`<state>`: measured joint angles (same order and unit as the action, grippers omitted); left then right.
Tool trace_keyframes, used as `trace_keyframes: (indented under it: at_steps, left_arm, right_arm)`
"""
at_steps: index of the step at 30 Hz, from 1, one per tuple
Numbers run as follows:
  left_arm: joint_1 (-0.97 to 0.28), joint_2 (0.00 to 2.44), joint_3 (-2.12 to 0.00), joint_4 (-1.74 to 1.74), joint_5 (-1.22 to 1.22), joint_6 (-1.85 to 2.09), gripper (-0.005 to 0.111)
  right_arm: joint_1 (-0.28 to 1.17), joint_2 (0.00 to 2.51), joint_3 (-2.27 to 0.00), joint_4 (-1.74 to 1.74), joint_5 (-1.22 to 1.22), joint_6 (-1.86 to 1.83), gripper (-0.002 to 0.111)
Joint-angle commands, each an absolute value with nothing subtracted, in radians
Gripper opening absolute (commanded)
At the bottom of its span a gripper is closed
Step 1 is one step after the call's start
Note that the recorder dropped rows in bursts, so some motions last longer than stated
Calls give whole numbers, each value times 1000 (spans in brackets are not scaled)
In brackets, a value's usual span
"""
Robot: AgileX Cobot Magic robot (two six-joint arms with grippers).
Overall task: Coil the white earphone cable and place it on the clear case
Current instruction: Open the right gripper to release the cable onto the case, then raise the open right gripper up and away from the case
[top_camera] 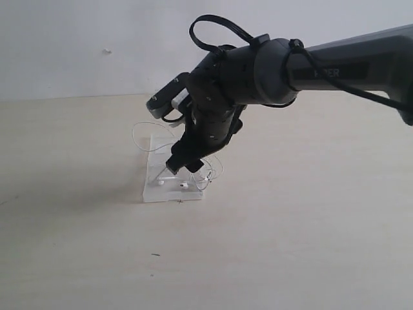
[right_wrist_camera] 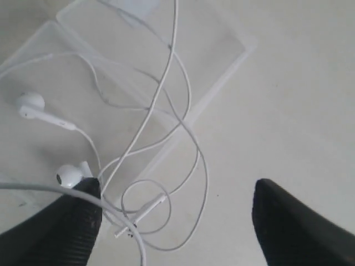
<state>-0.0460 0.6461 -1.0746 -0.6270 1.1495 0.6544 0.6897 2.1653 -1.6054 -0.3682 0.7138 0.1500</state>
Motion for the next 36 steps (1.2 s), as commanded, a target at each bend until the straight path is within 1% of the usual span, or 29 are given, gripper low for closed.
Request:
trace_keyframes:
  at_steps: [1, 6, 12, 20, 28, 33, 36]
  left_arm:
    - [-52, 640, -1070, -631, 1146, 652, 0]
    - [-52, 640, -1070, -631, 1140, 652, 0]
    - [-52, 640, -1070, -635, 1123, 652, 0]
    - [-52, 640, -1070, -635, 1127, 652, 0]
    - [-52, 640, -1070, -639, 1127, 652, 0]
    - [-52, 640, -1070, -639, 1127, 652, 0]
    - [-52, 640, -1070, -639, 1127, 652, 0]
  right_arm:
    - [686, 2164, -1612, -376, 735, 140, 72]
    - [686, 2131, -1612, -445, 756, 134, 72]
    - [686, 2165, -1616, -358, 709, 113, 72]
    - [686, 2170, -1616, -353, 770, 19, 72]
    - [686, 2164, -1721, -267, 865, -142, 72]
    - [686, 2197, -1783, -201, 1003, -253, 72]
    - [686, 2213, -1806, -181, 1038, -294, 72]
